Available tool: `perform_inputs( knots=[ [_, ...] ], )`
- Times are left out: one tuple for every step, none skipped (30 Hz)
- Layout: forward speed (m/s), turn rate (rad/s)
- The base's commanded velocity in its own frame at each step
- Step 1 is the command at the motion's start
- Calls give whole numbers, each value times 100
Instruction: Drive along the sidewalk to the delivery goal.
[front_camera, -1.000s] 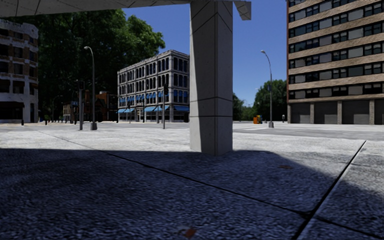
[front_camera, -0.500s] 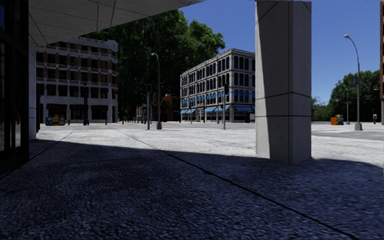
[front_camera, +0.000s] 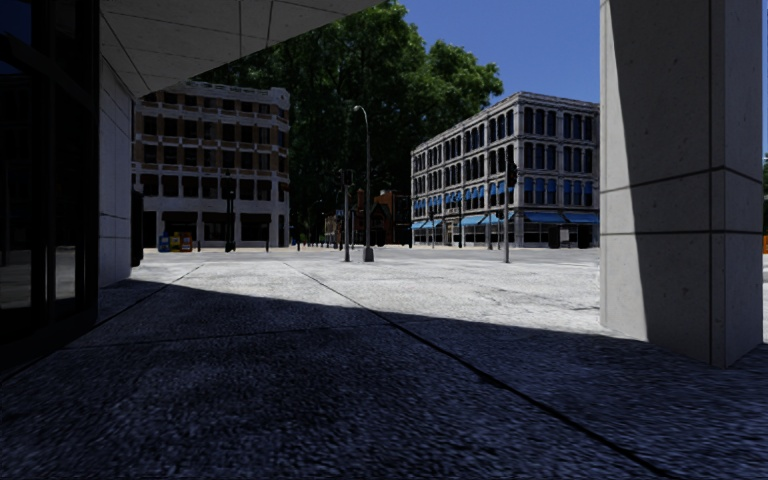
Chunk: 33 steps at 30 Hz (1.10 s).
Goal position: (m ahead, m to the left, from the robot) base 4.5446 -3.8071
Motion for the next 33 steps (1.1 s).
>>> perform_inputs(
  knots=[
    [171,0],
    [171,0],
    [171,0],
    [171,0],
    [171,0],
    [171,0],
    [171,0],
    [171,0],
    [171,0],
    [171,0],
    [171,0],
    [171,0],
    [171,0],
    [171,0],
    [171,0],
    [171,0],
    [171,0],
    [171,0],
    [171,0],
    [171,0],
    [171,0],
    [171,0],
    [171,0],
    [172,0],
    [172,0],
    [172,0],
    [172,0],
    [172,0],
    [172,0],
    [172,-19],
    [172,-36],
    [172,-59],
    [172,-84]
  ],
)
